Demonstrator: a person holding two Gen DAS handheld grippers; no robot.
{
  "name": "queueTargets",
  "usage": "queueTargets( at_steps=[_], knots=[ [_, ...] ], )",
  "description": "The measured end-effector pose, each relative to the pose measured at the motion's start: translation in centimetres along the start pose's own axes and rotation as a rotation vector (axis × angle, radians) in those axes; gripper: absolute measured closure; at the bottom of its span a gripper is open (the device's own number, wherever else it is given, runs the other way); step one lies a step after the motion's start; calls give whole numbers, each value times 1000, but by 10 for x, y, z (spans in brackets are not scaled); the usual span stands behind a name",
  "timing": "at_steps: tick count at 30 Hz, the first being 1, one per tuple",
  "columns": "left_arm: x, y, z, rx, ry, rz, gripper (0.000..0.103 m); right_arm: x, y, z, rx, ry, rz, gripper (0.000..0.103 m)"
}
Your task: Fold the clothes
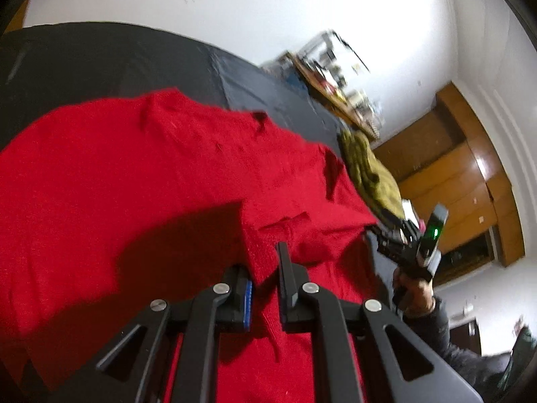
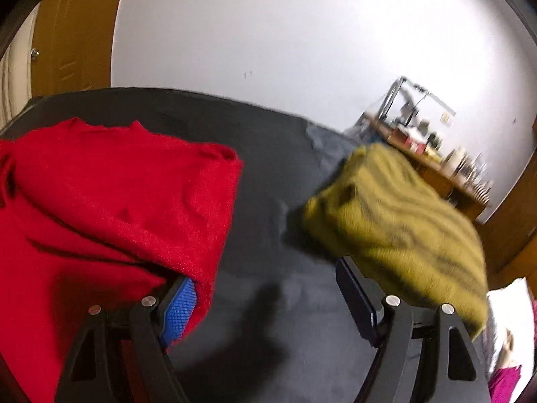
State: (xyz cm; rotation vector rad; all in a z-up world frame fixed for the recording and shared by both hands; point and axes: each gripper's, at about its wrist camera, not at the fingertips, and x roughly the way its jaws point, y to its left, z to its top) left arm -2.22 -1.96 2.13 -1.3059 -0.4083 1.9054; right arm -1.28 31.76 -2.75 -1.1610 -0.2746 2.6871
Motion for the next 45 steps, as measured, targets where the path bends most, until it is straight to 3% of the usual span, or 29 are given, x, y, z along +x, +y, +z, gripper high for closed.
queueTargets(
  at_steps=[1,6,8,10,13,18,22,24,29,37,40,41,42,44,45],
  knots=[
    [1,0,-2,14,25,-12,87,0,-3,-3,8,6,29,23],
    [-7,2,-4,29,28,23,49,-9,-32,-6,154,-10,304,23],
    [-11,3,-5,31,19,27,49,-14,-45,-1,221,-36,363,23],
    [-14,0,-5,32,6,16,49,-16,-50,12,253,-68,346,22],
    [-19,-7,-4,47,-19,9,49,-7,-36,35,202,-60,265,22],
    [-36,-20,-2,80,-71,14,49,32,1,57,83,30,320,22],
    [-46,-12,-5,71,-67,34,48,58,29,52,-64,100,179,22],
    [-42,-3,-10,44,-47,38,40,60,32,46,-84,93,137,22],
    [-31,16,-21,-27,-28,82,26,73,17,35,-14,99,160,22],
    [-16,18,-33,-62,-19,147,24,72,18,32,-24,52,83,20],
    [4,6,-33,-20,5,177,25,71,18,31,-21,48,80,20],
    [9,2,-33,-3,15,191,35,71,19,30,-20,47,79,20],
    [14,-2,-34,14,27,208,62,70,19,30,-19,45,78,20],
    [20,-6,-33,31,56,241,94,69,19,29,-17,43,77,20],
    [20,-8,-32,33,54,253,94,69,19,28,-16,41,76,20]
  ],
)
